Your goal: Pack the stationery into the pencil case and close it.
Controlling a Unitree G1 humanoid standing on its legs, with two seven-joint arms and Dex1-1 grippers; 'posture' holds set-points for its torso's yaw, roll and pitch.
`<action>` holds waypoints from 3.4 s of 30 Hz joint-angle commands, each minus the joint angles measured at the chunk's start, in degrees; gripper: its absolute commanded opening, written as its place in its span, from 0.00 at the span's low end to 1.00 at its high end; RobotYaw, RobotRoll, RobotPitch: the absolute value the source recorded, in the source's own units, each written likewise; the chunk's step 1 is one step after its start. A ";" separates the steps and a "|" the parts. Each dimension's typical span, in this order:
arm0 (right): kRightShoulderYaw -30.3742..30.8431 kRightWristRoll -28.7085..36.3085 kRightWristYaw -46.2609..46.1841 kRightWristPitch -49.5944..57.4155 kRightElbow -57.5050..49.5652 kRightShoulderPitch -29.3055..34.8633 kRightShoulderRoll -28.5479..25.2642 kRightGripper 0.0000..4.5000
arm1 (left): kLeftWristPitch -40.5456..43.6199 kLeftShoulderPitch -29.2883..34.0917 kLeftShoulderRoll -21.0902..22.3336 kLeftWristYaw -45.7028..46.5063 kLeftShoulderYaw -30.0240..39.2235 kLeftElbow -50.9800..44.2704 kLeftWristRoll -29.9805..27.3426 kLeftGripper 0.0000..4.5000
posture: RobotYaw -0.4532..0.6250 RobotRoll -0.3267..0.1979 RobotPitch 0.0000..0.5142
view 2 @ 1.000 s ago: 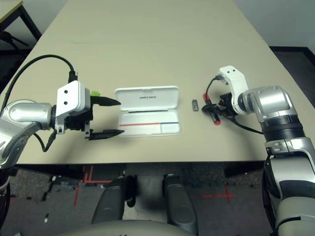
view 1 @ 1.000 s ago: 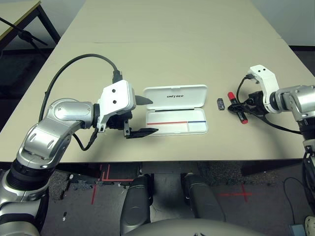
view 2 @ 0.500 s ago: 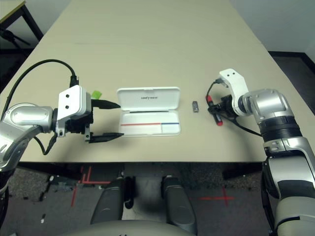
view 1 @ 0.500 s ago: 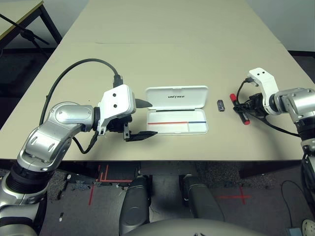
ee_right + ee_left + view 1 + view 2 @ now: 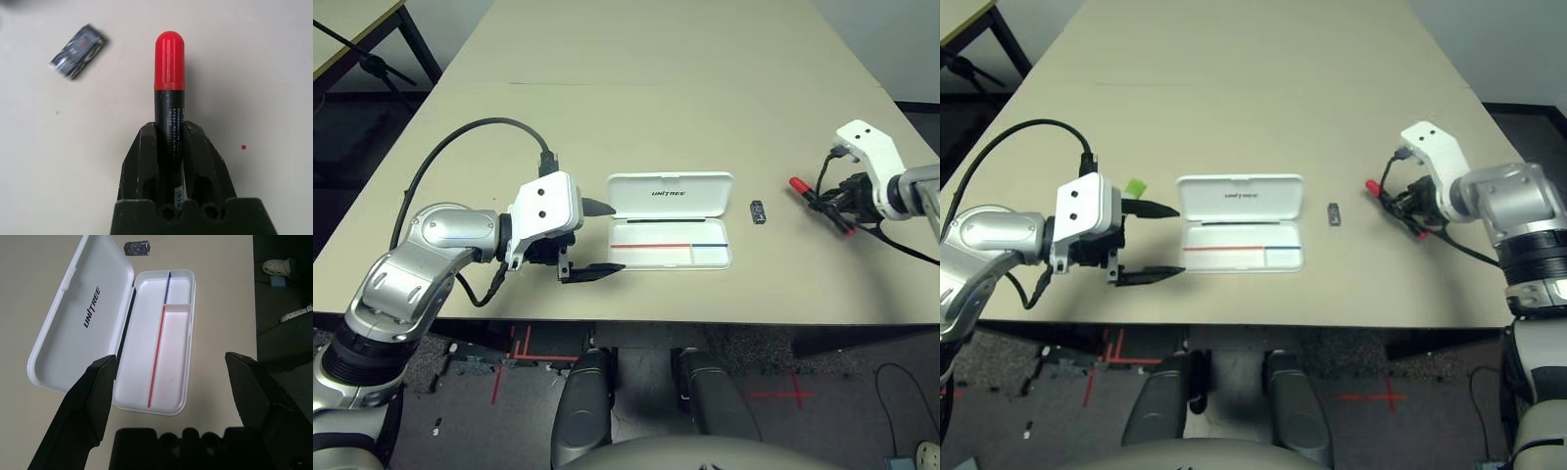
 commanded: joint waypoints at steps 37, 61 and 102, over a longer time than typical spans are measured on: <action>12.01 3.12 24.24 -9.74 -22.68 -4.77 11.22 0.11 | 3.32 -0.89 1.65 -0.24 -2.75 -1.02 1.75 1.00 | 0.51 0.62 0.31; 15.85 -4.70 13.49 -13.51 -18.48 -7.51 24.01 0.11 | 0.89 5.48 2.03 3.27 -2.78 -3.79 2.58 1.00 | 0.53 0.62 0.30; -12.28 24.28 17.61 -0.69 -35.25 9.78 5.56 0.99 | 4.75 7.29 3.35 7.60 2.29 -1.71 3.64 1.00 | 0.51 0.62 0.29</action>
